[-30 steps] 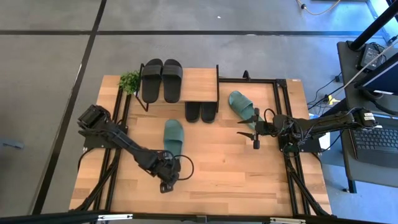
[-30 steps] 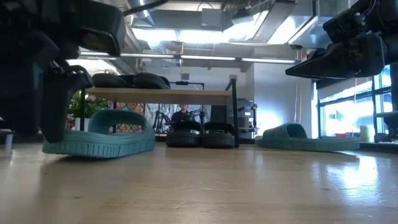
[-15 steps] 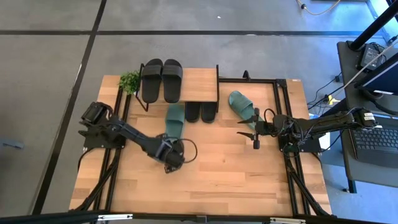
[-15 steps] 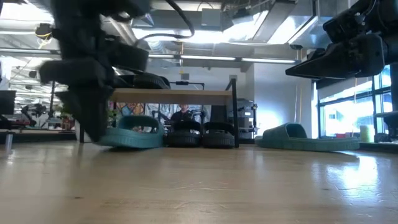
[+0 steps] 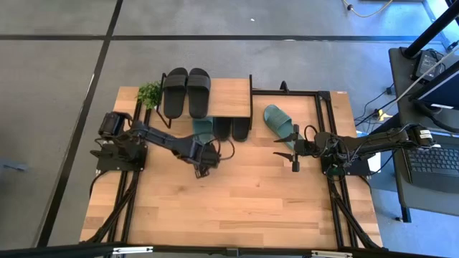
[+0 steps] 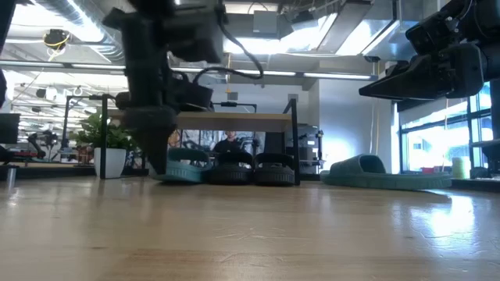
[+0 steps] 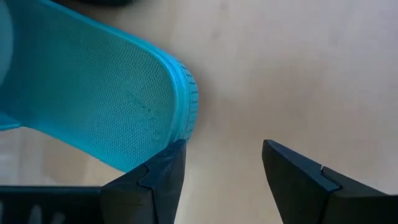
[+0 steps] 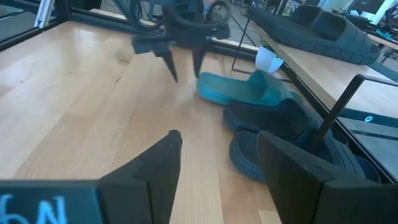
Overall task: Pick and place slides into the shelf
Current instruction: Put the right blue slipper under the shelf
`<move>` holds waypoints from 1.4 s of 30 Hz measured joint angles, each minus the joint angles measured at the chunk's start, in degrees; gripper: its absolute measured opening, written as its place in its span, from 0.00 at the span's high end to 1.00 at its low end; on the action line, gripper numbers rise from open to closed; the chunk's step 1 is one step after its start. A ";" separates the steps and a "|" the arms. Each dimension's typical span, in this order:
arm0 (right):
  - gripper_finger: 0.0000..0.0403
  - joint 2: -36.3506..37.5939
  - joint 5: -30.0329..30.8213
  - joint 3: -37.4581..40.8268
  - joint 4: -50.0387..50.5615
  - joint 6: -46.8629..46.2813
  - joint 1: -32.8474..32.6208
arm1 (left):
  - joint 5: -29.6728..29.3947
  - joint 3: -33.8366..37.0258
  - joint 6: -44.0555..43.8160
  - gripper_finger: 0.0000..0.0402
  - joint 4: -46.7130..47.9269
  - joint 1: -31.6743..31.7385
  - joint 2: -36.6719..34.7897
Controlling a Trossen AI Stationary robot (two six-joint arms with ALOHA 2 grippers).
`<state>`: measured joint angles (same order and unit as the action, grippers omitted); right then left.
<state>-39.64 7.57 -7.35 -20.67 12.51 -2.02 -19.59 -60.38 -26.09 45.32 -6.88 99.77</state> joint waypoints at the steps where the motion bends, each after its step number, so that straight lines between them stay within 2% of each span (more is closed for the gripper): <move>1: 0.48 0.00 0.00 0.00 0.00 0.00 0.00 | -0.13 0.00 0.98 0.49 -0.10 0.96 0.00; 12: 0.48 0.00 0.01 -0.02 -0.01 0.23 -0.01 | -1.07 0.00 9.72 0.49 -5.34 9.91 -0.02; 20: 0.48 0.02 0.02 -0.02 -0.02 0.45 0.00 | -0.93 0.00 13.14 0.49 -5.56 14.14 -0.02; 42: 0.48 0.04 0.02 -0.02 0.13 1.19 -0.02 | -3.19 0.00 13.27 0.49 -6.84 15.06 -0.02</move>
<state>-39.59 7.60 -7.38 -20.54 13.70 -2.04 -22.79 -60.38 -12.82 38.48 8.19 99.74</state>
